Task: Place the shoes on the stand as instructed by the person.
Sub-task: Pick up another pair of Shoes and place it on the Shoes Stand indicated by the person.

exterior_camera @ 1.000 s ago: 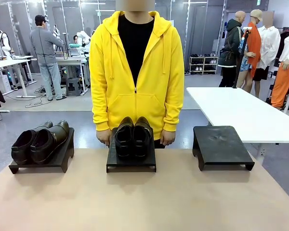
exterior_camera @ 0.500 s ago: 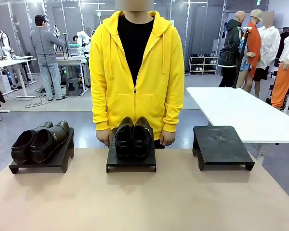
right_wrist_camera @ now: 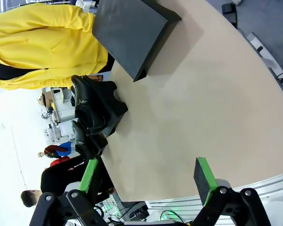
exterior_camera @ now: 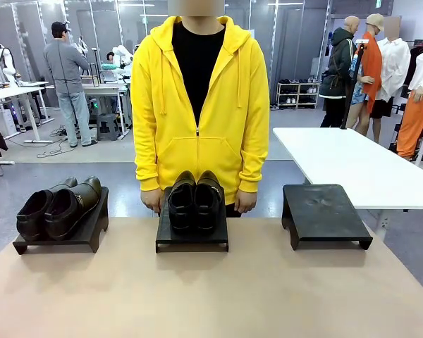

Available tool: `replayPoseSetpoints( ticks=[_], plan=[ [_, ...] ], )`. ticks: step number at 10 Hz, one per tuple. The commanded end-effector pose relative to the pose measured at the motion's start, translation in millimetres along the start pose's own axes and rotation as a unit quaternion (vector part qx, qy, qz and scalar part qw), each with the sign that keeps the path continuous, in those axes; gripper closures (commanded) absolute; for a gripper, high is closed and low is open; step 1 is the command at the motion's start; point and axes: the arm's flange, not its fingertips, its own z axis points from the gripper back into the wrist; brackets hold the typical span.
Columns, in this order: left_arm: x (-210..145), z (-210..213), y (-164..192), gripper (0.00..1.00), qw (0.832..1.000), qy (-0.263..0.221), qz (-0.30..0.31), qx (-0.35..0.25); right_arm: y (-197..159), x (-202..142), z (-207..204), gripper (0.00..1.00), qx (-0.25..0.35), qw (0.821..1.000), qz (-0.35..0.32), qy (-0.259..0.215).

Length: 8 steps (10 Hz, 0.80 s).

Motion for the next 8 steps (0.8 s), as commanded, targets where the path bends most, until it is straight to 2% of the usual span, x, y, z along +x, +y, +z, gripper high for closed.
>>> replayPoseSetpoints(
  ticks=[1,8],
  plan=[
    [-4.3,-0.8,-3.6,0.00,1.000,0.006,-0.003,0.000,-0.7,0.0,0.1,0.00,0.003,1.000,0.010,0.000],
    [-4.3,-0.8,-3.6,0.00,1.000,0.006,-0.003,0.000,-0.7,0.0,0.1,0.00,0.003,1.000,0.010,0.000]
  ],
)
